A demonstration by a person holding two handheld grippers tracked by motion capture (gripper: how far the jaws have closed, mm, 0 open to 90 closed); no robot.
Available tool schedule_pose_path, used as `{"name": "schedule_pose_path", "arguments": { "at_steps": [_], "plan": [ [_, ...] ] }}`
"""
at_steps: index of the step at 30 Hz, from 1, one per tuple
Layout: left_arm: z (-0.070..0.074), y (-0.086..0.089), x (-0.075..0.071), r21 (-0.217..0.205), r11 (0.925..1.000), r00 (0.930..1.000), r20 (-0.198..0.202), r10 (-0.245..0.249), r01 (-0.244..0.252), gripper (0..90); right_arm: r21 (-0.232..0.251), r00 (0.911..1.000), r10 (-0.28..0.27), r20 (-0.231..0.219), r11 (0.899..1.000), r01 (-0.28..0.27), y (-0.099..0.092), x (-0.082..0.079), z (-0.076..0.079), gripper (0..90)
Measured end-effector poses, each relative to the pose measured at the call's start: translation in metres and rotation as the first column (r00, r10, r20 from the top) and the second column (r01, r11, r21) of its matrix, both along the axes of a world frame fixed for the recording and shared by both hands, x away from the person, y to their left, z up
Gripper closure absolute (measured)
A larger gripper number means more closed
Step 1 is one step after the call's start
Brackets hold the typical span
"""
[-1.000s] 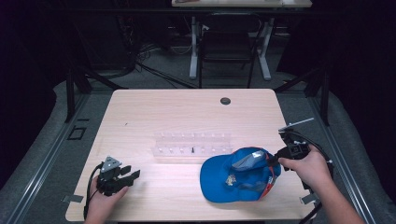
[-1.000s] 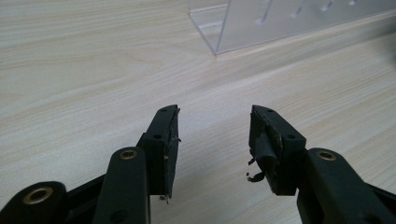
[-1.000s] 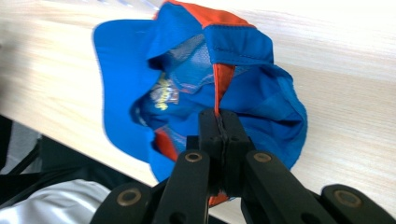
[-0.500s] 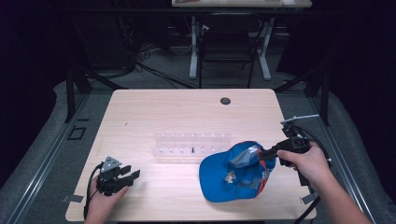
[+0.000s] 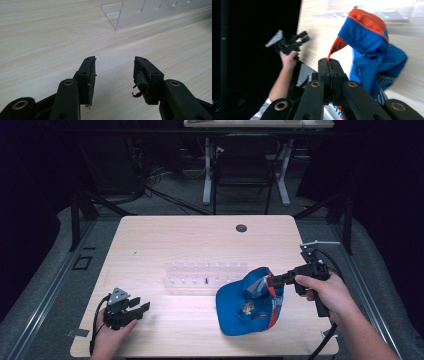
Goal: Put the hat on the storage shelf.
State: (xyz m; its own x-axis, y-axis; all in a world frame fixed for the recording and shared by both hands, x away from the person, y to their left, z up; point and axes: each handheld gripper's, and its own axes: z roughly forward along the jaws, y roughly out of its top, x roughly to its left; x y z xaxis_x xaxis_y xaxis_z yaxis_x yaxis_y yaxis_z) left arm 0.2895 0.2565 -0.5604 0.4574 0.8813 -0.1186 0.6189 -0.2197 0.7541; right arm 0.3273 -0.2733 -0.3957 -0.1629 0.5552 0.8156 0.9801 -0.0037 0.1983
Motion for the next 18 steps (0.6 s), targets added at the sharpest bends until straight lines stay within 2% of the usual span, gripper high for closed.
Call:
{"name": "schedule_pose_path", "arguments": {
  "at_steps": [1, 3, 5, 6, 7, 11, 14, 18],
  "plan": [
    [0.0, 0.0, 0.0, 0.002, 1.0, 1.0, 0.0, -0.001, 0.001, 52.6, 0.032, 1.0, -0.001, 0.007, 0.999, 0.001, 0.002, 0.0, 0.003, 90.0],
    [0.0, 0.0, 0.0, 0.004, 1.0, 1.0, -0.001, -0.002, 0.002, 52.6, 0.043, 0.9999, 0.003, 0.013, 0.999, -0.003, 0.004, -0.001, 0.004, 90.0],
    [0.0, -0.001, 0.0, 0.006, 1.0, 1.0, -0.002, -0.005, 0.005, 52.4, 0.079, 0.9998, 0.004, 0.018, 0.997, -0.006, 0.008, -0.001, 0.006, 90.0],
    [0.0, -0.001, 0.0, 0.006, 1.0, 1.0, -0.002, -0.005, 0.005, 52.4, 0.079, 0.9998, 0.004, 0.018, 0.997, -0.006, 0.008, -0.001, 0.006, 90.0],
    [0.0, -0.001, 0.0, 0.005, 1.0, 1.0, -0.004, -0.005, 0.005, 52.4, 0.089, 0.9993, 0.028, 0.026, 0.996, -0.03, 0.01, -0.001, 0.009, 90.0],
    [-0.001, -0.002, 0.0, 0.0, 1.0, 1.0, 0.002, -0.002, 0.002, 52.3, 0.11, 0.9991, 0.026, 0.032, 0.993, -0.029, 0.015, -0.001, 0.012, 90.0],
    [-0.001, -0.002, 0.0, 0.002, 1.0, 1.0, 0.001, -0.005, 0.005, 52.2, 0.168, 0.9978, 0.039, 0.054, 0.985, -0.048, 0.021, 0.0, 0.017, 90.0],
    [-0.001, -0.002, 0.0, 0.004, 0.9999, 1.0, 0.001, -0.009, 0.009, 52.2, 0.198, 0.9972, 0.045, 0.06, 0.979, -0.056, 0.029, 0.002, 0.021, 90.0]
  ]
}}
